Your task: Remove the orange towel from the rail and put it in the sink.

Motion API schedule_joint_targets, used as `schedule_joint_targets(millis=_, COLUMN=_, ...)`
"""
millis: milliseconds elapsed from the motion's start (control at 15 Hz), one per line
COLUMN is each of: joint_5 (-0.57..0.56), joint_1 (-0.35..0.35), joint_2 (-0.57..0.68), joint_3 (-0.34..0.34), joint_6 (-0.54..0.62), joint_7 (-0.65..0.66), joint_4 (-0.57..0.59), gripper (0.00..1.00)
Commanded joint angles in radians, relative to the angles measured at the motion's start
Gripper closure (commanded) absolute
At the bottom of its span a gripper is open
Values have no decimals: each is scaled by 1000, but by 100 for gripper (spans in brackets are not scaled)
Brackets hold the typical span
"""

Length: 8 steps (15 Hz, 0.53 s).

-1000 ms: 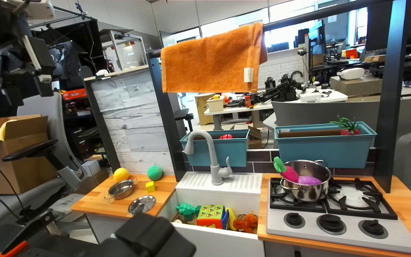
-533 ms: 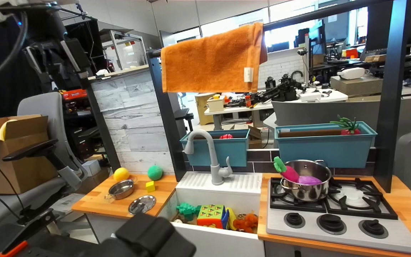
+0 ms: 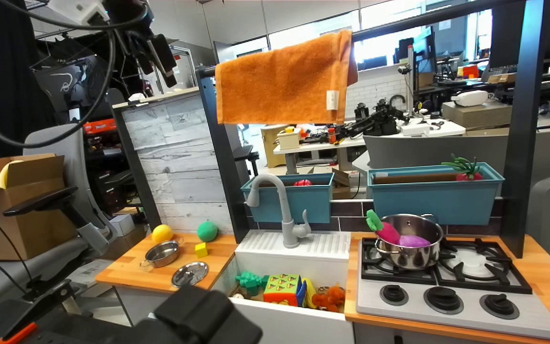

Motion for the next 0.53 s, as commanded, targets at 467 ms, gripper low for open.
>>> schedule_joint_targets(millis=467, joint_5=202, joint_1=-79, joint_2=438, joint_3=-16, joint_6=84, joint_7=259, joint_4=543, gripper=0)
